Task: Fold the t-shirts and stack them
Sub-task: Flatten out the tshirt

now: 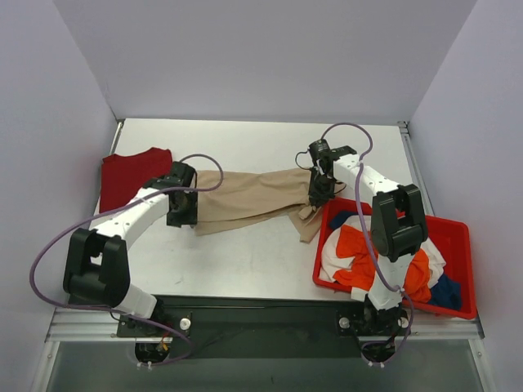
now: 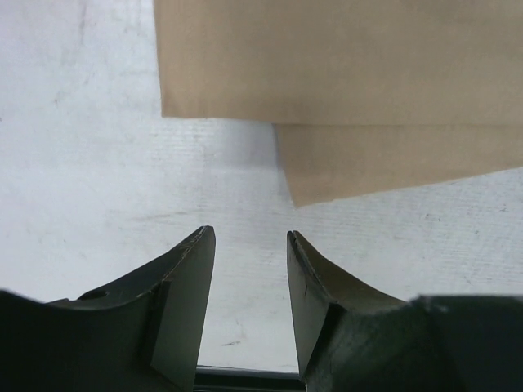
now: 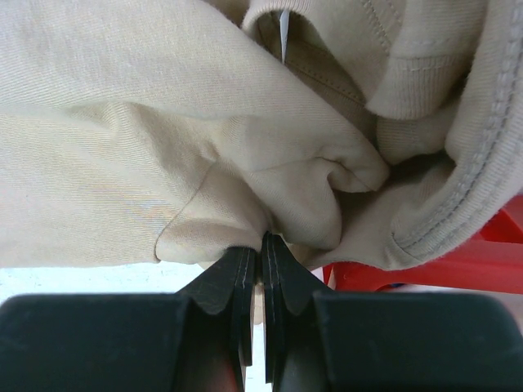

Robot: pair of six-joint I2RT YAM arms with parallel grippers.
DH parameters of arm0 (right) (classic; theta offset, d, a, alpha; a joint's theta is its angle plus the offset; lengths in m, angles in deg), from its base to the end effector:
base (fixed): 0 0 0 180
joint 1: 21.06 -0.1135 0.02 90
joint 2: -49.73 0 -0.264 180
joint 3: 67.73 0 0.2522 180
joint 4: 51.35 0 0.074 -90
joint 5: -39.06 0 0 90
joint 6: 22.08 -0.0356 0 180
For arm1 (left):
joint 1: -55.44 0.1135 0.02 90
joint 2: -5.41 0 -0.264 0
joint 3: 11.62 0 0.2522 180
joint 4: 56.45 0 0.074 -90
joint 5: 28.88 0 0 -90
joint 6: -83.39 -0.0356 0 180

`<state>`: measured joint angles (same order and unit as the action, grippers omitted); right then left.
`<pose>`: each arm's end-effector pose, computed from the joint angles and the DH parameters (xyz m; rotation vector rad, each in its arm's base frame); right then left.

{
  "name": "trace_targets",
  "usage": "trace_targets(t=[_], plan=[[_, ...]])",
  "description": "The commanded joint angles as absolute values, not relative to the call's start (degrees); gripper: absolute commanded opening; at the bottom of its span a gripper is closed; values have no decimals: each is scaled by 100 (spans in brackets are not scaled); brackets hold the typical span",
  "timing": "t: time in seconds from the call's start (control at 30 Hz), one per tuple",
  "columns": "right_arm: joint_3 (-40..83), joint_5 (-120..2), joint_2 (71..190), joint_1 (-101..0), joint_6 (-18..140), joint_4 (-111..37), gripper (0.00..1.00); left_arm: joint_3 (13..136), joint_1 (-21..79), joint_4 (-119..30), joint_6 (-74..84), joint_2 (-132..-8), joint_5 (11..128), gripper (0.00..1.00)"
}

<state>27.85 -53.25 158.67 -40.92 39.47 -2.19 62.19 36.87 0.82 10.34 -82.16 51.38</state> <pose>0.3772 0.1378 0.2077 0.1891 2.6957 0.3201 0.2761 -0.0864 0.2141 -0.0003 2.7745 0.0837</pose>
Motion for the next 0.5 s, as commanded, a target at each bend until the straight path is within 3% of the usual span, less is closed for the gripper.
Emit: trace_targets(t=[0.0, 0.13, 0.47], plan=[[2707, -5147, 15634, -4049, 3935, 108, 0, 5945, 4083, 39, 1429, -7853, 5531, 51], [2636, -5156, 15581, -4048, 3953, 117, 0, 5646, 4672, -548, 1685, -7941, 5733, 50], [2531, -5226, 15458, -4057, 3979, 108, 0, 5900, 4858, -1394, 1791, -8969, 5699, 46]])
